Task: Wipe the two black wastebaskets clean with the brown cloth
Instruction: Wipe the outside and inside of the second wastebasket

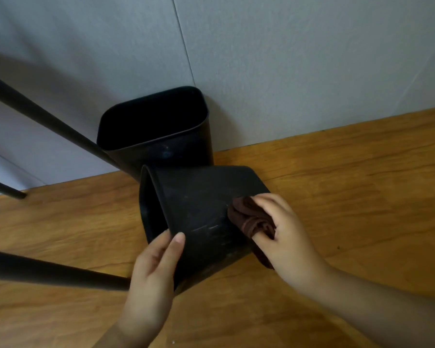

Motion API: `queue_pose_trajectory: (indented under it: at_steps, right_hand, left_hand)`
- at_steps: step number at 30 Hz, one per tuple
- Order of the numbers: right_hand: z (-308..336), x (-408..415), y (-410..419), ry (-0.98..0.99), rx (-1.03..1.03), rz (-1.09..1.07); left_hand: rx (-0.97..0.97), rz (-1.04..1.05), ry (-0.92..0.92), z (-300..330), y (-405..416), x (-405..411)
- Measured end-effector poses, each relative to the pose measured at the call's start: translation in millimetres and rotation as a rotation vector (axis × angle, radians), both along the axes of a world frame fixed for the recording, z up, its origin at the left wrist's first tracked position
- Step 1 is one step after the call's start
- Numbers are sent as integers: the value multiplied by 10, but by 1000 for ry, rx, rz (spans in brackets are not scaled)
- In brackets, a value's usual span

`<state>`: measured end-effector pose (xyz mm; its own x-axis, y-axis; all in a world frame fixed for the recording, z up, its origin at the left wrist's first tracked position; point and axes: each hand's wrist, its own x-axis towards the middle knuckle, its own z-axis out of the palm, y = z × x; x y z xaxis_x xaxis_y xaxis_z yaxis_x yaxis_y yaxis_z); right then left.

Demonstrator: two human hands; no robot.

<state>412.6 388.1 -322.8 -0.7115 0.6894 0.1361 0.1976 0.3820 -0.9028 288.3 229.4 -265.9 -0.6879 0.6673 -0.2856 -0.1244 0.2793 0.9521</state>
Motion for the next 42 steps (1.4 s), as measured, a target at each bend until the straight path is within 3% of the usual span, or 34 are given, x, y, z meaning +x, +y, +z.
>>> queue_pose_trajectory:
  at_steps: [3, 6, 14, 20, 26, 34, 39, 42]
  right_hand:
    - [11, -3, -2, 5, -25, -16]
    - [-5, -10, -19, -18, -19, -18]
    - [52, -30, -120, -34, 65, -67]
    - [210, 36, -253, -37, 241, 239]
    - [86, 30, 77, -191, 96, -106]
    - [424, -147, -218, -25, 196, 329]
    - [129, 2, 18, -147, 160, 27]
    - [244, -93, -134, -92, 216, 58]
  left_hand:
    - [-147, -69, 389, -87, -42, 37]
    - [-191, -22, 511, -121, -34, 73]
    - [-88, -83, 288, -84, 35, 188]
    - [-53, 18, 297, -113, 62, 159]
    - [-68, -1, 289, -78, 68, 123]
    - [-42, -8, 381, -120, 43, 84]
    - [-36, -13, 301, -88, 25, 92]
    - [-32, -19, 300, -69, 55, 132]
